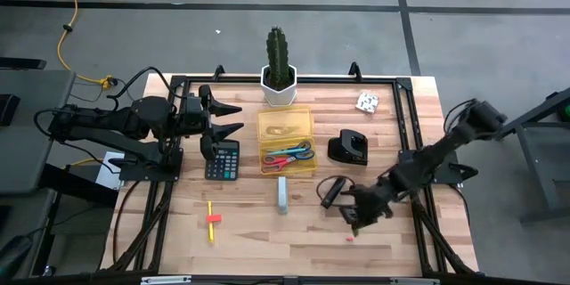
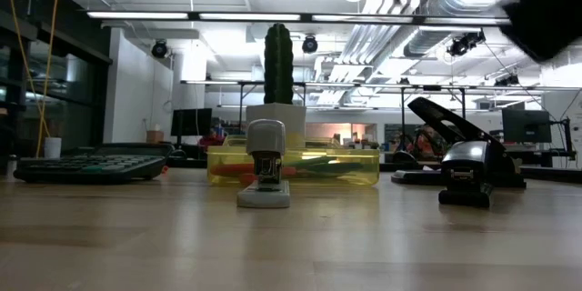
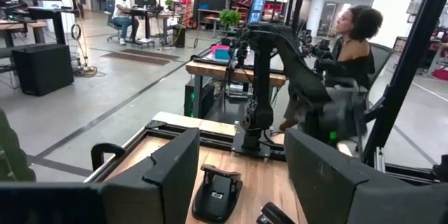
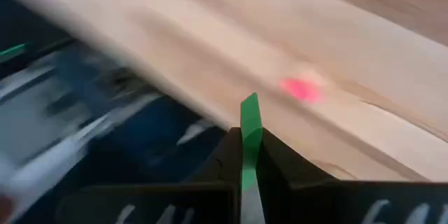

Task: Pick & place school supplies into a supply box
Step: Put the green eraser into the yellow supply box

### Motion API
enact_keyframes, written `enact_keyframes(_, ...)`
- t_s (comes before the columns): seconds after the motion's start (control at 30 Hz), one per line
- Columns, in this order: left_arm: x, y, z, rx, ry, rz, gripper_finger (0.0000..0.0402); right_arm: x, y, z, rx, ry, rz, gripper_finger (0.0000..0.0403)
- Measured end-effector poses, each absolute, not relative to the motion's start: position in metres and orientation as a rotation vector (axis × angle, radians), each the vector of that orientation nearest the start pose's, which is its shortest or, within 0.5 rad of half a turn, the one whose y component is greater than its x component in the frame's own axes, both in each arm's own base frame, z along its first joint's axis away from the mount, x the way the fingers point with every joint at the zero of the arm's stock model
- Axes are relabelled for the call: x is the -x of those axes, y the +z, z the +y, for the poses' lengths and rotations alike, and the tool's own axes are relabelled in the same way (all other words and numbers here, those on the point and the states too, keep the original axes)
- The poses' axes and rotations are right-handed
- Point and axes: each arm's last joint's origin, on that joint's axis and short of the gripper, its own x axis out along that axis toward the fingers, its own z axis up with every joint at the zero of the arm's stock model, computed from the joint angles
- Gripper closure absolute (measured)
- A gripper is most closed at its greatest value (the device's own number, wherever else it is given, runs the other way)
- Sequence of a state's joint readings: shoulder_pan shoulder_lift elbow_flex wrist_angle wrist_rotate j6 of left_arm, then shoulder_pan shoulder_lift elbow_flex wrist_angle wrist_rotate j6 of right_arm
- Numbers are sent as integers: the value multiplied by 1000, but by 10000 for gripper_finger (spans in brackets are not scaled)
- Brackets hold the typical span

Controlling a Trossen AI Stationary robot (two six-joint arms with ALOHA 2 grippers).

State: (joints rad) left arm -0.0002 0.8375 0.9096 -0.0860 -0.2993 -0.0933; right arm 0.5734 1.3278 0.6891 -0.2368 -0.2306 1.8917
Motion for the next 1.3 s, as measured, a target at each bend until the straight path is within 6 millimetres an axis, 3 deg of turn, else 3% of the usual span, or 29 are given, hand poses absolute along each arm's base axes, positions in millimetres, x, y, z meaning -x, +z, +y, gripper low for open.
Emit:
enact_keyframes(0.2, -179, 376, 8, 97, 299, -2, 202, -219, 244, 106, -1274, 69, 754, 399)
enact_keyframes(0.4, -179, 377, 8, 99, 298, -8, 202, -247, 292, 58, -683, 177, 285, 401)
enact_keyframes(0.57, -179, 377, 8, 163, 297, -27, 202, -269, 336, 24, -229, 112, 111, 401)
enact_keyframes(0.7, -179, 379, 8, 215, 295, -45, 202, -281, 362, 0, -51, 96, 93, 402)
enact_keyframes(0.93, -179, 382, 8, 193, 292, -76, 202, -289, 364, -27, -61, 145, 210, 402)
enact_keyframes(1.3, -178, 383, 8, 158, 288, -84, 202, -289, 340, -34, -76, 126, 275, 402)
